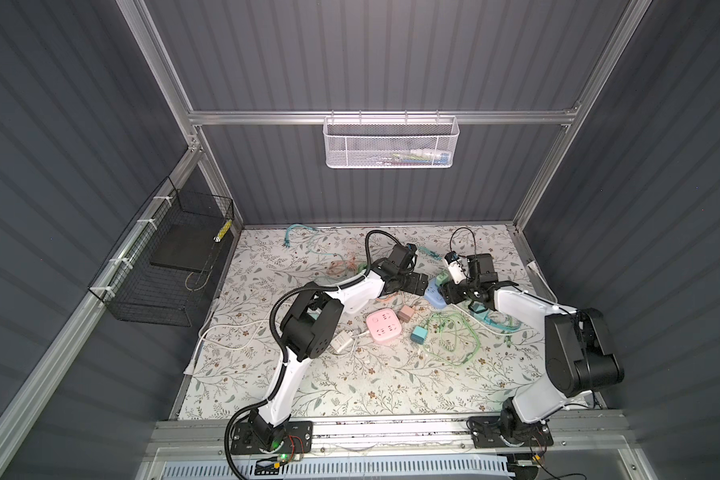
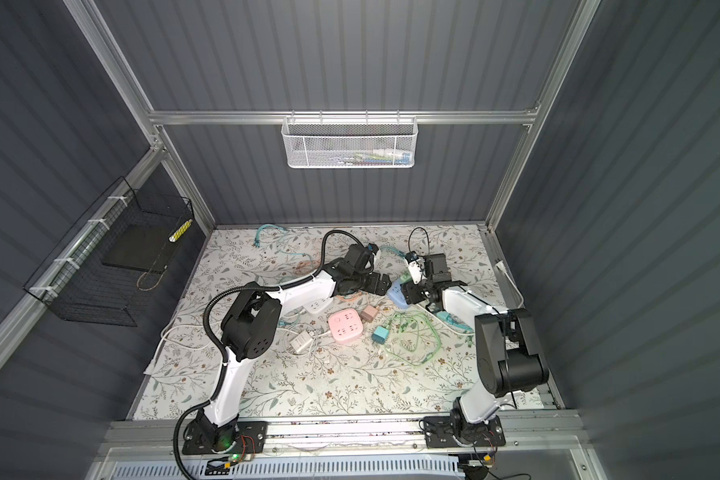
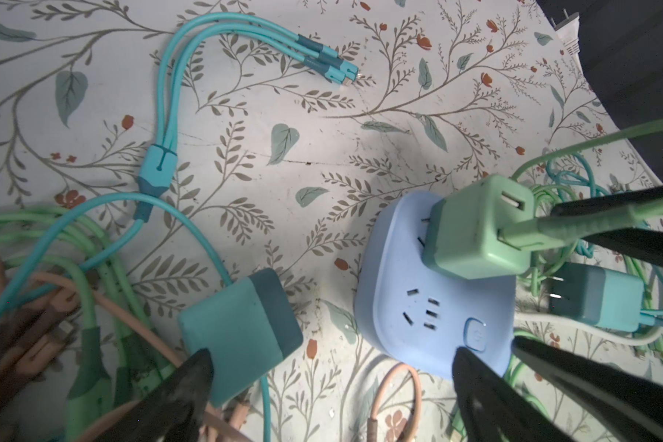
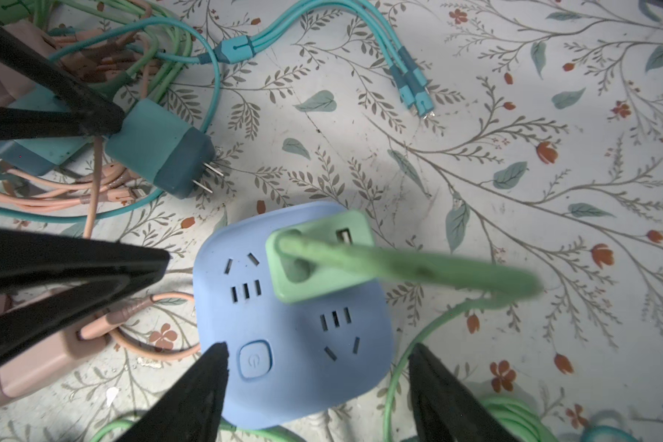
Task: Pull the plug off the socket
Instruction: 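Move the right gripper back to the strip and close it on the green charger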
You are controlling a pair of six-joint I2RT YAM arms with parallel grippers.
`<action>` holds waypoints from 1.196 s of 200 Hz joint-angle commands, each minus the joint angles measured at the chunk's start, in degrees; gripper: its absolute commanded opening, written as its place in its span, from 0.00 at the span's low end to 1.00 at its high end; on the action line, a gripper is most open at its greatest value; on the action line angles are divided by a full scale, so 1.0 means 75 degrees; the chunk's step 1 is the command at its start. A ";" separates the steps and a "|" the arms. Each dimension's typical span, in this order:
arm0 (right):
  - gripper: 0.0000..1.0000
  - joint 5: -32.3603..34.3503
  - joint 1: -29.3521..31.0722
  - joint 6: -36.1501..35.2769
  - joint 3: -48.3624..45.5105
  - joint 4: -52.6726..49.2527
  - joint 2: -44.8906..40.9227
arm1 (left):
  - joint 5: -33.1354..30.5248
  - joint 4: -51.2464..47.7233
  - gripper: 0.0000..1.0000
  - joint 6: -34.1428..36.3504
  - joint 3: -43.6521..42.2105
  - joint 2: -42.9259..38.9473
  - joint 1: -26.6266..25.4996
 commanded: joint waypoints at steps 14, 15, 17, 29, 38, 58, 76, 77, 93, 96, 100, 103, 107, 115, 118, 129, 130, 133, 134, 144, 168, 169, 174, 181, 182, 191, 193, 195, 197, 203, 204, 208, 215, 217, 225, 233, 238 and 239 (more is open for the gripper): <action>0.73 -0.0080 0.0046 -0.0198 0.0365 -0.0041 0.0247 | -0.0031 -0.0113 0.98 0.0020 0.0030 -0.0278 0.0059; 0.73 -0.0078 0.0041 -0.0198 0.0370 -0.0037 0.0257 | -0.0031 -0.0116 0.98 0.0023 0.0033 -0.0275 0.0059; 0.72 -0.0076 0.0039 -0.0198 0.0389 -0.0037 0.0270 | -0.0025 -0.0126 0.98 0.0026 0.0035 -0.0273 0.0064; 0.71 -0.0095 0.0042 -0.0207 0.0484 -0.0048 0.0344 | -0.0005 -0.0138 0.98 0.0039 0.0062 -0.0254 0.0060; 0.71 -0.0110 0.0044 -0.0232 0.0553 -0.0062 0.0420 | 0.0014 -0.0136 0.98 0.0039 0.0071 -0.0249 0.0068; 0.71 -0.0120 0.0024 -0.0341 0.0809 -0.0270 0.0663 | 0.0039 -0.0140 0.98 0.0047 0.0053 -0.0248 0.0058; 0.70 -0.0133 0.0023 -0.0437 0.1032 -0.0449 0.0830 | 0.0051 -0.0161 0.98 0.0061 0.0047 -0.0248 0.0059; 0.70 -0.0133 0.0023 -0.0447 0.1044 -0.0458 0.0841 | 0.0051 -0.0157 0.98 0.0056 0.0047 -0.0248 0.0064; 0.69 -0.0110 0.0012 -0.0580 0.1274 -0.0629 0.0996 | 0.0069 -0.0175 0.98 0.0074 0.0049 -0.0231 0.0061; 0.69 -0.0107 0.0012 -0.0609 0.1317 -0.0684 0.1045 | 0.0074 -0.0173 0.98 0.0068 0.0056 -0.0236 0.0059; 0.68 -0.0105 0.0012 -0.0639 0.1406 -0.0764 0.1092 | 0.0085 -0.0176 0.98 0.0073 0.0054 -0.0234 0.0069; 0.68 -0.0115 0.0012 -0.0668 0.1465 -0.0824 0.1127 | 0.0086 -0.0172 0.98 0.0072 0.0067 -0.0236 0.0064; 0.67 -0.0132 0.0012 -0.0697 0.1526 -0.0901 0.1171 | 0.0090 -0.0177 0.98 0.0074 0.0079 -0.0229 0.0059; 0.66 -0.0198 0.0005 -0.0766 0.1651 -0.1051 0.1243 | 0.0098 -0.0197 0.98 0.0074 0.0093 -0.0216 0.0063; 0.65 -0.0222 0.0005 -0.0782 0.1688 -0.1089 0.1269 | 0.0098 -0.0201 0.98 0.0074 0.0094 -0.0214 0.0059; 0.63 -0.0288 0.0000 -0.0816 0.1816 -0.1234 0.1361 | 0.0117 -0.0221 0.98 0.0074 0.0118 -0.0202 0.0063; 0.63 -0.0299 0.0000 -0.0818 0.1828 -0.1243 0.1371 | 0.0119 -0.0222 0.98 0.0074 0.0124 -0.0202 0.0061; 0.63 -0.0317 0.0000 -0.0830 0.1848 -0.1276 0.1390 | 0.0127 -0.0204 0.98 0.0065 0.0127 -0.0202 0.0059; 0.63 -0.0319 0.0000 -0.0836 0.1862 -0.1288 0.1397 | 0.0130 -0.0202 0.98 0.0064 0.0128 -0.0202 0.0059; 0.63 -0.0384 0.0000 -0.0872 0.1941 -0.1390 0.1447 | 0.0165 -0.0206 0.97 0.0058 0.0140 -0.0178 0.0064; 0.62 -0.0427 0.0012 -0.0910 0.2027 -0.1508 0.1518 | 0.0215 -0.0261 0.98 0.0054 0.0188 -0.0121 0.0065; 0.62 -0.0433 0.0006 -0.0912 0.2039 -0.1515 0.1519 | 0.0215 -0.0260 0.98 0.0052 0.0188 -0.0120 0.0068; 0.62 -0.0428 0.0011 -0.0919 0.2062 -0.1549 0.1543 | 0.0215 -0.0263 0.98 0.0062 0.0195 -0.0120 0.0059; 0.61 -0.0426 0.0012 -0.0931 0.2122 -0.1610 0.1598 | 0.0237 -0.0269 0.98 0.0056 0.0198 -0.0108 0.0065; 0.61 -0.0426 0.0012 -0.0934 0.2133 -0.1624 0.1606 | 0.0238 -0.0263 0.98 0.0059 0.0199 -0.0108 0.0062; 0.61 -0.0437 0.0011 -0.0959 0.2234 -0.1734 0.1679 | 0.0271 -0.0268 0.98 0.0050 0.0219 -0.0090 0.0059; 0.61 -0.0438 0.0011 -0.0960 0.2261 -0.1756 0.1689 | 0.0273 -0.0269 0.98 0.0044 0.0225 -0.0086 0.0064; 0.60 -0.0438 0.0012 -0.0960 0.2277 -0.1783 0.1703 | 0.0282 -0.0270 0.98 0.0040 0.0224 -0.0085 0.0060; 0.60 -0.0438 0.0012 -0.0960 0.2298 -0.1798 0.1716 | 0.0285 -0.0261 0.98 0.0039 0.0226 -0.0084 0.0059; 0.60 -0.0428 0.0015 -0.0954 0.2340 -0.1842 0.1762 | 0.0294 -0.0259 0.98 0.0039 0.0235 -0.0084 0.0059; 0.60 -0.0427 0.0019 -0.0951 0.2342 -0.1846 0.1764 | 0.0296 -0.0259 0.98 0.0039 0.0235 -0.0084 0.0065; 0.59 -0.0427 0.0023 -0.0960 0.2366 -0.1867 0.1785 | 0.0297 -0.0269 0.98 0.0039 0.0249 -0.0084 0.0062; 0.59 -0.0426 0.0023 -0.0971 0.2382 -0.1888 0.1800 | 0.0297 -0.0272 0.98 0.0039 0.0257 -0.0084 0.0059; 0.58 -0.0426 0.0023 -0.0972 0.2380 -0.1886 0.1795 | 0.0306 -0.0270 0.98 0.0039 0.0252 -0.0084 0.0058; 0.58 -0.0415 0.0023 -0.0966 0.2368 -0.1874 0.1790 | 0.0297 -0.0270 0.98 0.0039 0.0243 -0.0096 0.0069; 0.57 -0.0426 0.0023 -0.0972 0.2369 -0.1873 0.1790 | 0.0297 -0.0270 0.98 0.0039 0.0232 -0.0093 0.0059; 0.56 -0.0426 0.0029 -0.0983 0.2366 -0.1873 0.1789 | 0.0297 -0.0280 0.98 0.0039 0.0224 -0.0095 0.0068; 0.56 -0.0426 0.0032 -0.0983 0.2367 -0.1873 0.1789 | 0.0297 -0.0287 0.98 0.0033 0.0230 -0.0096 0.0069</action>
